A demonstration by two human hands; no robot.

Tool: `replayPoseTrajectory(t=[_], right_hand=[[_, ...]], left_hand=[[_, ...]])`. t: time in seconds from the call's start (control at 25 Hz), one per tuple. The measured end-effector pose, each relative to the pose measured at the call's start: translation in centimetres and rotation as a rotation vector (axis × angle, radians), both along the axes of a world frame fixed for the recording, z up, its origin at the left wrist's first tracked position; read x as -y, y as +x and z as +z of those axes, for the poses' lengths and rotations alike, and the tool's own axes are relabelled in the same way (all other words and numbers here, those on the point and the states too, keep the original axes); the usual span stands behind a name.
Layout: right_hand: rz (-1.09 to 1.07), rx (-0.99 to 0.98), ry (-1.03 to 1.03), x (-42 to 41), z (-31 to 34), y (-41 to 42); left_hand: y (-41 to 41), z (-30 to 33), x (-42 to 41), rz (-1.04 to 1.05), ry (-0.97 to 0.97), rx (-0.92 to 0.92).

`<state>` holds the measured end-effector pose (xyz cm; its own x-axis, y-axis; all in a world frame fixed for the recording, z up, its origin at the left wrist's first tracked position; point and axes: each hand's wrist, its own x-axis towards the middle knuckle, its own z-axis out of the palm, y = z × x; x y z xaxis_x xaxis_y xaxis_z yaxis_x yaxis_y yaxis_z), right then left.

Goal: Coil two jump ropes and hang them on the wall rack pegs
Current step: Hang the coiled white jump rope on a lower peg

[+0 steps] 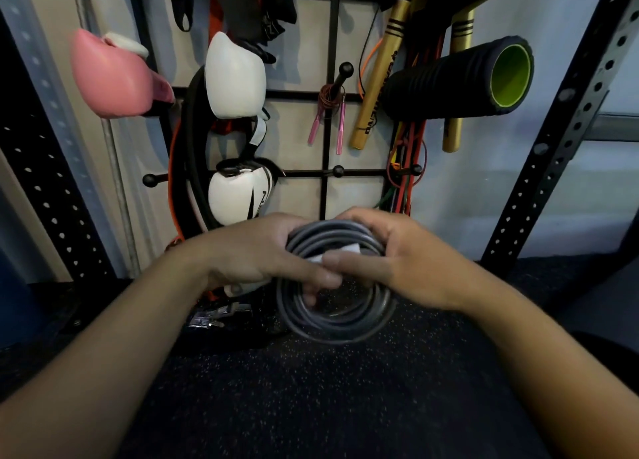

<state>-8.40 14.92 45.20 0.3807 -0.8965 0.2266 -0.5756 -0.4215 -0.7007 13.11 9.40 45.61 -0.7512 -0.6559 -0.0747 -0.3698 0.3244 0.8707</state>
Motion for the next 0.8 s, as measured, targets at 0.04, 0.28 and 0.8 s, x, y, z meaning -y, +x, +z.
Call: replayPoseTrajectory(t=[0.04, 0.28, 0.8], right_hand=[[-0.054, 0.086, 0.014, 0.1, 0.0, -0.3], [-0.187, 0.439, 0.000, 1.0, -0.5, -0.4], [-0.462, 0.539, -0.152, 3.7, -2.2, -0.1]], left_hand=[[-0.4, -0.6, 0.1, 0.084, 0.042, -0.110], [-2.9, -0.9, 0.7, 0.498, -0.098, -0.628], [-6.5, -1.8, 3.0, 0.653, -0.594, -0.421]])
